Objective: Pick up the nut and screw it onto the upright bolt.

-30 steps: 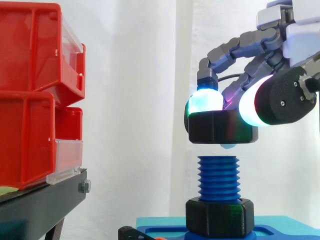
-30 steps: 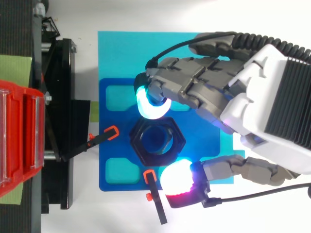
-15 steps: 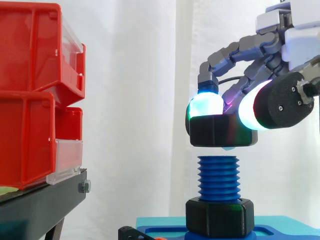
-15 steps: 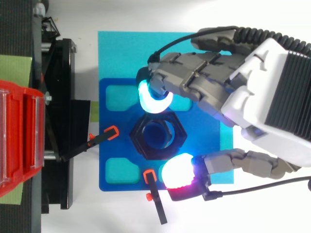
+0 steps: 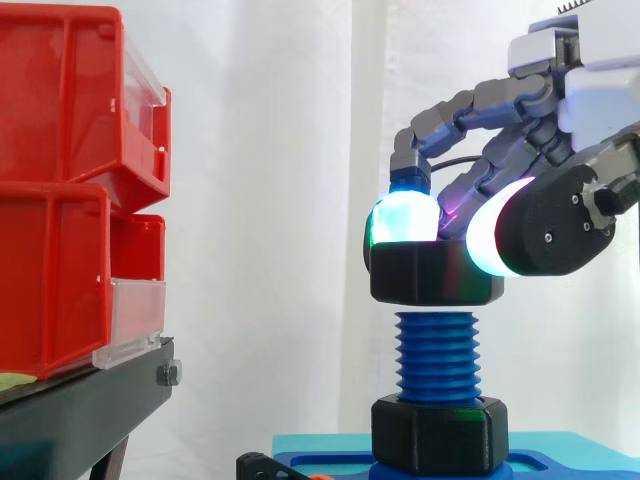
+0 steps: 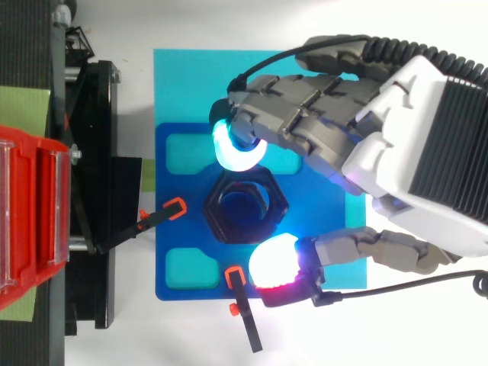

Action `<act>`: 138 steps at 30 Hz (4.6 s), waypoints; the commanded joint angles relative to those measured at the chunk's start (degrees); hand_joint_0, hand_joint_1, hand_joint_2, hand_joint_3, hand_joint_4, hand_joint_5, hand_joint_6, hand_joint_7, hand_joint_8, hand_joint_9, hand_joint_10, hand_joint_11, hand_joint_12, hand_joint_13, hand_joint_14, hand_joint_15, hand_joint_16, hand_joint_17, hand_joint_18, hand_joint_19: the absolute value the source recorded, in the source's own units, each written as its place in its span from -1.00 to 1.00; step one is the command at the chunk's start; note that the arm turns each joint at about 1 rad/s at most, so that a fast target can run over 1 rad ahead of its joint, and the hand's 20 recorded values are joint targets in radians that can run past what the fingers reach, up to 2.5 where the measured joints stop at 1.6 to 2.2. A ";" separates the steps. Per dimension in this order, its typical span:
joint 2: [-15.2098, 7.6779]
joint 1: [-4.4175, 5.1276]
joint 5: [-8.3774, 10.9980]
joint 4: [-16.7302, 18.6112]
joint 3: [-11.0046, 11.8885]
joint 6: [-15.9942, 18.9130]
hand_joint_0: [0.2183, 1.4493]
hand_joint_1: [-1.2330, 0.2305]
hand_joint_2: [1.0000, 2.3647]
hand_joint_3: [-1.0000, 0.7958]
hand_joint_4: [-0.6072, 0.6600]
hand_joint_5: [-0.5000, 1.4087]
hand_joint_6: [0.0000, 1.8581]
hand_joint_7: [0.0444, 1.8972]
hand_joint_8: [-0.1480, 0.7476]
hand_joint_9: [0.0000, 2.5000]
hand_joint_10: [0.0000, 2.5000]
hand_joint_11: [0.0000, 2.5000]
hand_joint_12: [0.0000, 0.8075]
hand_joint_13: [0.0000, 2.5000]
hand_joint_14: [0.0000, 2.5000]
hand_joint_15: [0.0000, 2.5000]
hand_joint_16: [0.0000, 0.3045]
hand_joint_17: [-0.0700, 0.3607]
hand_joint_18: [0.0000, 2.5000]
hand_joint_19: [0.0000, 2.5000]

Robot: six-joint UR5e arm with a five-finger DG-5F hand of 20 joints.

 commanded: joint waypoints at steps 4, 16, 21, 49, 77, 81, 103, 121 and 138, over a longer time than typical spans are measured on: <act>0.06 0.22 0.23 2.95 -0.94 -0.59 -0.40 -0.31 -1.00 -0.44 0.44 -0.63 -0.46 0.33 0.12 -0.35 -0.99 -0.73 0.11 -0.41 -1.00 -0.92 -0.68 -0.16 -0.55 -0.70; 0.06 0.13 0.14 2.86 -1.02 -0.77 -0.40 -0.31 -1.00 -0.44 0.44 -0.63 -0.46 0.32 0.12 -0.35 -0.99 -0.72 0.12 -0.41 -1.00 -0.92 -0.68 -0.16 -0.55 -0.70; 0.06 0.22 0.23 2.60 -1.02 -0.77 -0.40 -0.31 -1.00 -0.44 0.43 -0.63 -0.46 0.32 0.12 -0.35 -0.99 -0.73 0.11 -0.40 -1.00 -0.91 -0.68 -0.17 -0.55 -0.69; -3.19 0.40 -0.21 1.89 -0.32 3.19 -0.40 -0.30 -1.00 -0.44 0.44 -0.63 -0.46 0.32 0.12 -0.35 -0.99 -0.73 0.09 -0.40 -1.00 -0.91 -0.70 -0.20 -0.57 -0.68; -3.10 0.05 -1.61 -12.26 6.80 3.80 -0.40 -0.29 -1.00 -0.44 0.44 -0.63 -0.46 0.32 0.12 -0.35 -0.99 -0.72 0.07 -0.39 -1.00 -0.90 -0.70 -0.21 -0.60 -0.67; -3.10 0.05 -1.53 -12.52 6.80 3.71 -0.40 -0.29 -1.00 -0.44 0.44 -0.63 -0.46 0.32 0.12 -0.35 -0.99 -0.73 0.08 -0.39 -1.00 -0.90 -0.70 -0.20 -0.60 -0.66; -3.19 0.13 -3.28 -11.64 6.80 3.71 -0.40 -0.29 -1.00 -0.44 0.44 -0.63 -0.46 0.32 0.12 -0.35 -0.99 -0.73 0.07 -0.39 -1.00 -0.90 -0.71 -0.21 -0.61 -0.67; -3.19 -0.22 -3.37 -7.51 3.81 3.80 -0.40 -0.29 -1.00 -0.44 0.43 -0.63 -0.46 0.32 0.12 -0.35 -0.99 -0.73 0.07 -0.39 -1.00 -0.90 -0.71 -0.22 -0.61 -0.67; -3.28 -0.48 -4.34 -7.07 3.72 3.80 -0.41 -0.31 -1.00 -0.44 0.43 -0.63 -0.46 0.28 0.11 -0.36 -0.99 -0.72 0.07 -0.39 -1.00 -0.89 -0.71 -0.21 -0.64 -0.68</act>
